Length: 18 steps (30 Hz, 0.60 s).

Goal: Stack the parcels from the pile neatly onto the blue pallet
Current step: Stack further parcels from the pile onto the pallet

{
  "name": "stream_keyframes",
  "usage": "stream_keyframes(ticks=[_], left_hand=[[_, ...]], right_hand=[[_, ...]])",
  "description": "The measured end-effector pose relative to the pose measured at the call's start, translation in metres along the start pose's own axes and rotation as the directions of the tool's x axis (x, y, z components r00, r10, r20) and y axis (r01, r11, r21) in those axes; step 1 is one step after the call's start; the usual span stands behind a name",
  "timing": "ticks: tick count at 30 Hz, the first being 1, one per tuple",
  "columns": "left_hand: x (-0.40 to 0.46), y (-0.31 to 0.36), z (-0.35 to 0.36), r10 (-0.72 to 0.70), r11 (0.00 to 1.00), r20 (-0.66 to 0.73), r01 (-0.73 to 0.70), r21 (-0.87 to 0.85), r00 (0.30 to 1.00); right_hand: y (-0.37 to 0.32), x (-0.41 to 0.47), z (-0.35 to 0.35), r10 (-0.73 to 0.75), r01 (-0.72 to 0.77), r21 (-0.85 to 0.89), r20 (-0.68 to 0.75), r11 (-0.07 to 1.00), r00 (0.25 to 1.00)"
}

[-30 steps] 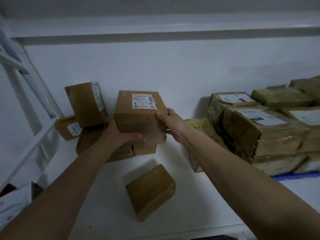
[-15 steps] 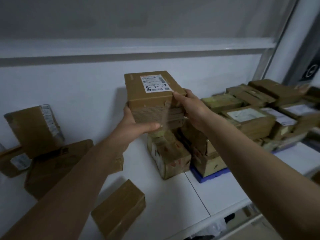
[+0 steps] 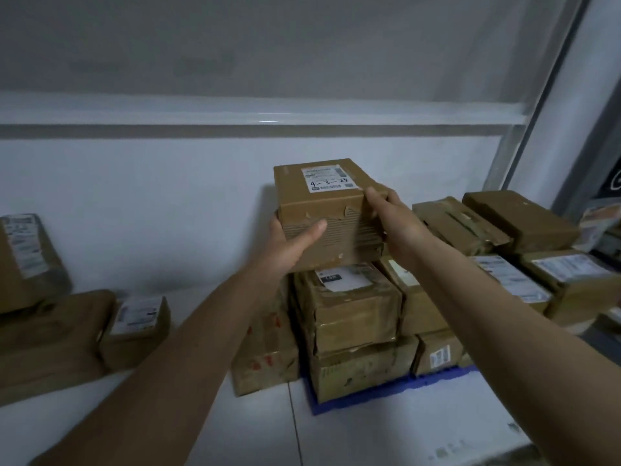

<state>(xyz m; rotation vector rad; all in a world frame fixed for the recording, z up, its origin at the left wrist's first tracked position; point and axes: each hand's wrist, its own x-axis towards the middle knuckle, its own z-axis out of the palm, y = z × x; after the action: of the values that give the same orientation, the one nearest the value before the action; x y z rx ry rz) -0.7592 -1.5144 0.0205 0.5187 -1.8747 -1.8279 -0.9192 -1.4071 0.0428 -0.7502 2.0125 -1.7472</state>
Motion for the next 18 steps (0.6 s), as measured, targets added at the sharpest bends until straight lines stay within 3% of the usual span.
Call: stream_keyframes(ticks=[8, 18], left_hand=[[0.015, -0.017, 0.035, -0.024, 0.999, -0.211, 0.029, 0.018, 0.977], [0.022, -0.018, 0.04, -0.059, 0.997, -0.306, 0.07, 0.024, 0.95]], right_hand=[[0.029, 0.021, -0.016, 0.05, -0.054, 0.091, 0.045, 0.994, 0.998], [0.025, 0.03, -0.011, 0.085, -0.08, 0.105, -0.044, 0.991, 0.995]])
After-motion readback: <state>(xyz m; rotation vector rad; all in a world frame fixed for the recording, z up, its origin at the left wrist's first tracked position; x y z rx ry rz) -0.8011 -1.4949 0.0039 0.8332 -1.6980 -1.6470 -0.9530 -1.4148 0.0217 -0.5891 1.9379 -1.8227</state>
